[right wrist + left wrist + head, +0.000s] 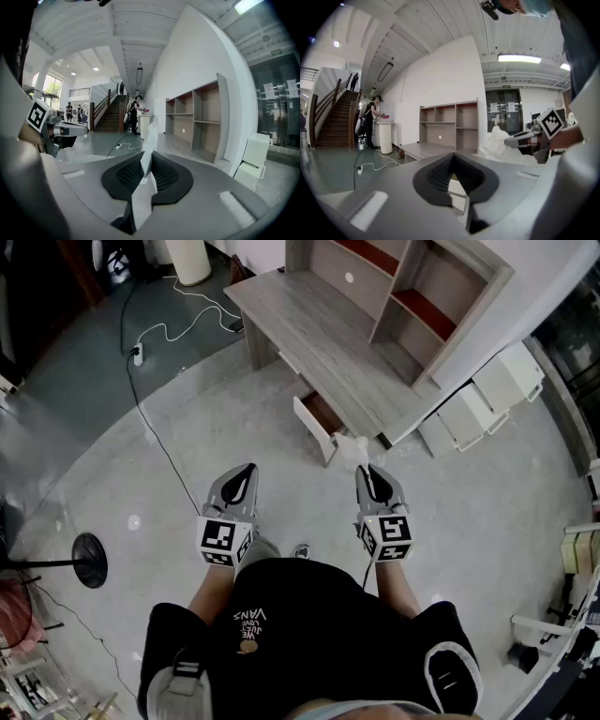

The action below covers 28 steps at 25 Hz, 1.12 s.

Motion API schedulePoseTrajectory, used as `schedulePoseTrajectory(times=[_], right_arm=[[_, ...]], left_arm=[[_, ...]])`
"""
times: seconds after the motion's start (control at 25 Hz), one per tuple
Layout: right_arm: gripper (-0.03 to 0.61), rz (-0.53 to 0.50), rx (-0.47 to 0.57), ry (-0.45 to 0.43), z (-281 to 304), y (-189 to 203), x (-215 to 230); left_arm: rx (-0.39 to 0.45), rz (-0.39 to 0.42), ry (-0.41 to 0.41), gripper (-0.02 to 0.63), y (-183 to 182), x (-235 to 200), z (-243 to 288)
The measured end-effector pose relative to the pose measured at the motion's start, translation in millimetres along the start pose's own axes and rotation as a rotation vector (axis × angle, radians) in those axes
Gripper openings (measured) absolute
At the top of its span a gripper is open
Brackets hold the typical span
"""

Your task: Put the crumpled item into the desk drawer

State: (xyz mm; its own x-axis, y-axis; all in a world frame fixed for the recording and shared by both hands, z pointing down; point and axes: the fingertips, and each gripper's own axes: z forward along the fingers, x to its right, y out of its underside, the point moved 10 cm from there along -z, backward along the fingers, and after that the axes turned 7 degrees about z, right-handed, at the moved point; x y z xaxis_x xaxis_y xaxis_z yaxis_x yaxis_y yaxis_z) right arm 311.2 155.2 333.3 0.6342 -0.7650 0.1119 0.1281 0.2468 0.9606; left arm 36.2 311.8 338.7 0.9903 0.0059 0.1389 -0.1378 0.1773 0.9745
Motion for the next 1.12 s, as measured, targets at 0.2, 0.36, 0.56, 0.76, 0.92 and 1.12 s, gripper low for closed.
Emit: schedulePoseTrajectory(times=[0.2, 0.36, 0.56, 0.76, 0.92, 1.12], right_arm=[[0.041, 0.015, 0.011, -0.010, 5.6, -0.8, 4.2], [0.041, 0.042, 0.026, -0.009, 11.2, -1.6, 5.1], [0.041, 0.056, 0.023, 0.020, 22.5, -3.0, 1.8], [0.041, 0.067, 0.029, 0.090, 45.5, -10.0, -0.2], [0.041, 0.090, 0.032, 0.178, 72.5, -19.5, -6.9], [0.041, 0.108, 0.061, 0.289, 112.5, -30.9, -23.4]], left_arm=[[-0.009, -0.001, 0.010, 0.051, 2.1, -2.6, 8.7], [-0.015, 0.004, 0.022, 0.051, 2.8, -7.4, 16.3], [-0.009, 0.006, 0.059, 0.051, 6.5, -22.3, 33.0], [-0.003, -0.002, 0.128, 0.051, 9.0, -50.7, 69.7], [0.000, 0.012, 0.215, 0.051, 7.8, -84.8, 107.7], [0.007, 0.043, 0.331, 0.051, 6.7, -136.6, 155.3]])
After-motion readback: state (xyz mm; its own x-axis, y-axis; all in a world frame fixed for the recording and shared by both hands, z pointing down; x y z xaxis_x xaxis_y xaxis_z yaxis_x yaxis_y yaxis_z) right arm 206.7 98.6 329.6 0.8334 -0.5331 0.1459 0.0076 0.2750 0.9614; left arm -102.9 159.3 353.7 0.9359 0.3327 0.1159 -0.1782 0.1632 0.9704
